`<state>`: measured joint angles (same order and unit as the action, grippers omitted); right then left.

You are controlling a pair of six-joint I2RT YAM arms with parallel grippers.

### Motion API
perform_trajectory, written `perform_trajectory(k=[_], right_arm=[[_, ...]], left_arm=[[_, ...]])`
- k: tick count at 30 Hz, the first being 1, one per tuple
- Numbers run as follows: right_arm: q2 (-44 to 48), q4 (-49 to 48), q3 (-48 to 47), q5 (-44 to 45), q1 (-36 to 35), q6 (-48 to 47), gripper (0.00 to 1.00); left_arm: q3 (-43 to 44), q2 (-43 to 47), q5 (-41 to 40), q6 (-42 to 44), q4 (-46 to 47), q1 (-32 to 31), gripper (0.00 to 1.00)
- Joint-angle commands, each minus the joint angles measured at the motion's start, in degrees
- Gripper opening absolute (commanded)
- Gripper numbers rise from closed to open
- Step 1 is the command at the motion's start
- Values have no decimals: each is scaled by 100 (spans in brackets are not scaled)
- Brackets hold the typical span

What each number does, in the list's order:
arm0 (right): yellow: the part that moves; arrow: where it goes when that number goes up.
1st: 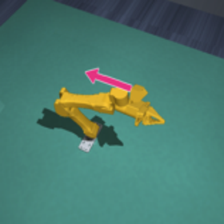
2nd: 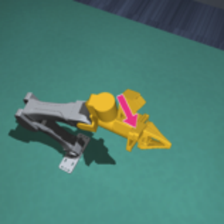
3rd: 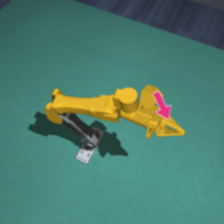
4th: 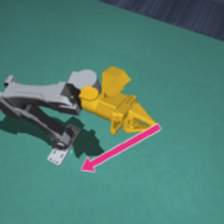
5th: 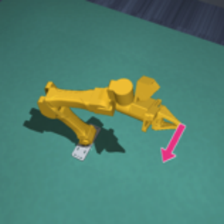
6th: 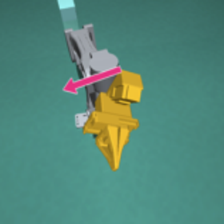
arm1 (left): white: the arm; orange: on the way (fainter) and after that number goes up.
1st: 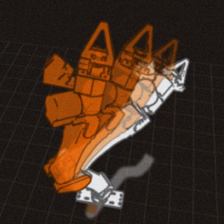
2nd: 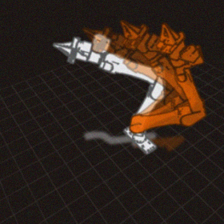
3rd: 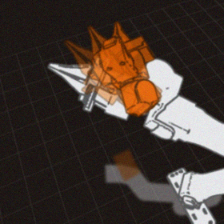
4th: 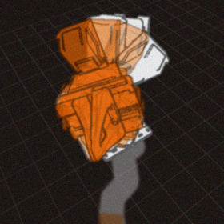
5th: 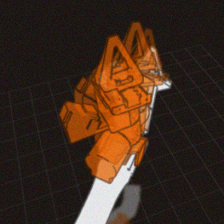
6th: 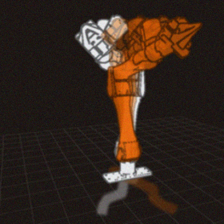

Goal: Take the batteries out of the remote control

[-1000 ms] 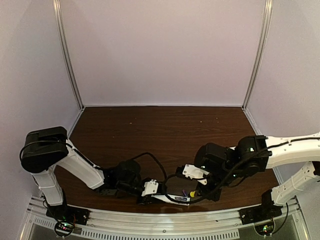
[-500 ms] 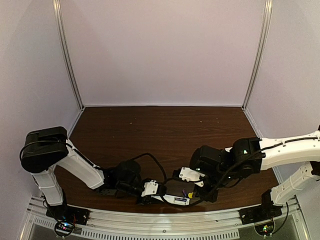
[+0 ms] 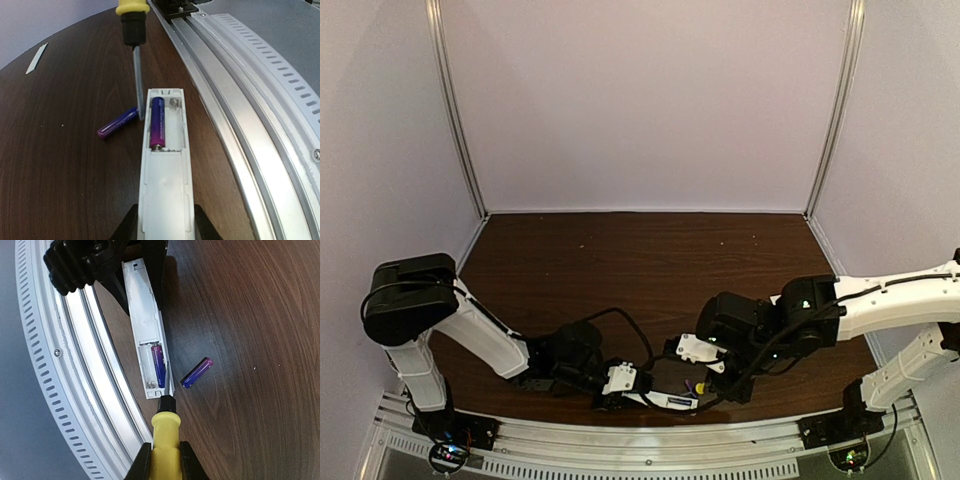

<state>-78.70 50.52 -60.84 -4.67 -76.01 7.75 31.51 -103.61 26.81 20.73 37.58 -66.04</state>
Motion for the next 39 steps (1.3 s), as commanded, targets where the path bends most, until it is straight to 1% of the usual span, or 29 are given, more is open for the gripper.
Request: perform_trajectory(k=[1, 10, 18, 22, 30, 39], right_arm=[[-43, -54, -79, 0, -27, 50, 0], [-164, -286, -14, -386, -24, -31, 0], [-324, -185, 13, -180, -28, 13, 0], [-258, -120, 8, -14, -28, 47, 0], [-363, 43, -15, -173, -28, 28, 0], [-653, -66, -68, -289, -24, -1, 0]], left_arm=[[110, -71, 138, 50, 159, 33, 0], [92, -90, 84, 3, 187, 30, 0], [80, -58, 87, -8, 146, 34, 0], [56, -47, 35, -10, 153, 30, 0], [57, -32, 68, -47, 144, 39, 0], [66, -19, 123, -59, 113, 37, 0]])
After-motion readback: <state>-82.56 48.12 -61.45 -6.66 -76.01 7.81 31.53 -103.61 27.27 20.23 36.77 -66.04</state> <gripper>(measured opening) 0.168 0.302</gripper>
